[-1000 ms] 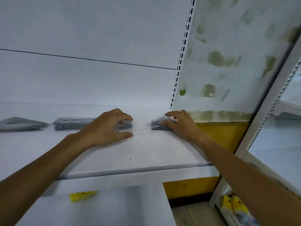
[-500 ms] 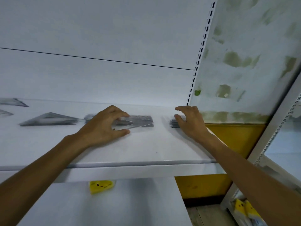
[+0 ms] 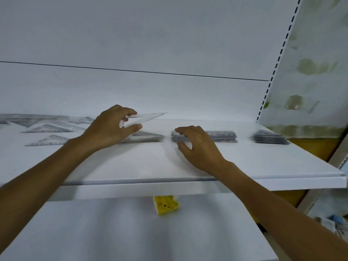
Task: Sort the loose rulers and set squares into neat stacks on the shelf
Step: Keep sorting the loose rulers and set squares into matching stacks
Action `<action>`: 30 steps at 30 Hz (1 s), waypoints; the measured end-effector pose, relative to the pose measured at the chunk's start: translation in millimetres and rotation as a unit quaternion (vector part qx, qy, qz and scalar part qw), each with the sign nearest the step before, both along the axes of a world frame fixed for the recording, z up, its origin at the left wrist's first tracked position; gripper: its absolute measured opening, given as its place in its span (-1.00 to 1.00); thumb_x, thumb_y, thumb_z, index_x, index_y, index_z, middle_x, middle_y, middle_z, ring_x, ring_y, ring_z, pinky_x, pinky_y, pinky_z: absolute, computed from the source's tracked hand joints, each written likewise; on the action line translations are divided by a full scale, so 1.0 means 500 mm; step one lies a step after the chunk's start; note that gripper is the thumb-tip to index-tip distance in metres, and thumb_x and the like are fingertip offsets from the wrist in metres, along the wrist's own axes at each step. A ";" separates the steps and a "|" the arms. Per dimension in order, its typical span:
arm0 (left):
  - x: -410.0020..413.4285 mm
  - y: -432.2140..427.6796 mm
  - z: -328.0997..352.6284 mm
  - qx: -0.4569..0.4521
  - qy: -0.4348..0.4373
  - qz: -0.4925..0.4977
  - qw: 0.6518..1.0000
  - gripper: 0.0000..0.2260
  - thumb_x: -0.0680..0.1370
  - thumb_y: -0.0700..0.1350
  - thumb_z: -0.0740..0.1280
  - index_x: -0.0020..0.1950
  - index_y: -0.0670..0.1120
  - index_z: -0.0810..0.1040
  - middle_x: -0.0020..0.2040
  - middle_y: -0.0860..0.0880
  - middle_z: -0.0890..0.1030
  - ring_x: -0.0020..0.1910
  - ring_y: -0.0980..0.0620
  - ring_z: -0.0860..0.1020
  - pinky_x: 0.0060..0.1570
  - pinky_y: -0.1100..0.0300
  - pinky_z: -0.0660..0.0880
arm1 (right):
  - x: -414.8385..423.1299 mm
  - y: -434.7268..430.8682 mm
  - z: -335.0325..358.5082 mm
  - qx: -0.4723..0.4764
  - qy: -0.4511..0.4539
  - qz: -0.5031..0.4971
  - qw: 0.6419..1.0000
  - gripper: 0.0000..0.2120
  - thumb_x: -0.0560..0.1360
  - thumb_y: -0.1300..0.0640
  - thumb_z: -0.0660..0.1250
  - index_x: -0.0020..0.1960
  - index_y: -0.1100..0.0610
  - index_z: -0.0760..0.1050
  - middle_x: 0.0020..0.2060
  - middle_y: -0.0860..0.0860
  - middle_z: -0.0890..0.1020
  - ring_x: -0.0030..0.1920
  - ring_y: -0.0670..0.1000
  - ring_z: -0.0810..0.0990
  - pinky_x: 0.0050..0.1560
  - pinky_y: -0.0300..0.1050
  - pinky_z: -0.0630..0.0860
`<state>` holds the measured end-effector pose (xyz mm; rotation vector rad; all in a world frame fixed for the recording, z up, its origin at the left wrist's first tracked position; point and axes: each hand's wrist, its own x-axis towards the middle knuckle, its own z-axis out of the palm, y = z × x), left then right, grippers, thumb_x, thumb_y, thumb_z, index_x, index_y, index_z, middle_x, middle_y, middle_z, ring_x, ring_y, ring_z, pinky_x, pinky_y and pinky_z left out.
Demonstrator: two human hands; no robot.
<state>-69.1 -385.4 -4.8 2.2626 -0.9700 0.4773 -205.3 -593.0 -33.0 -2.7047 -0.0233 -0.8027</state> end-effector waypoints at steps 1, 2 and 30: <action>0.010 0.015 0.000 0.007 0.001 -0.001 1.000 -0.60 0.44 0.09 0.37 0.23 -0.02 0.50 0.12 0.00 0.51 -0.01 0.13 0.48 -0.02 0.18 0.37 | 0.004 0.023 -0.003 0.001 0.010 -0.002 1.000 -0.63 0.54 0.11 0.23 0.34 0.11 0.38 0.23 0.04 0.51 0.23 0.05 0.41 0.24 -0.10 0.32; 0.019 0.028 -0.001 0.014 0.000 -0.003 1.000 -0.60 0.44 0.09 0.37 0.23 -0.02 0.50 0.13 0.00 0.51 -0.01 0.14 0.46 -0.03 0.20 0.35 | 0.007 0.044 -0.005 0.003 0.019 -0.005 1.000 -0.63 0.54 0.09 0.22 0.34 0.09 0.38 0.24 0.03 0.51 0.24 0.03 0.41 0.24 -0.11 0.32; 0.123 -0.043 -0.083 0.115 0.066 -0.075 0.988 -0.55 0.44 0.13 0.37 0.28 -0.01 0.49 0.26 -0.05 0.49 0.25 -0.03 0.42 0.21 0.11 0.35 | 0.029 0.182 -0.048 -0.061 0.056 -0.056 0.995 -0.74 0.54 0.06 0.14 0.13 0.08 0.52 0.08 -0.03 0.58 0.10 0.07 0.43 0.07 -0.03 0.36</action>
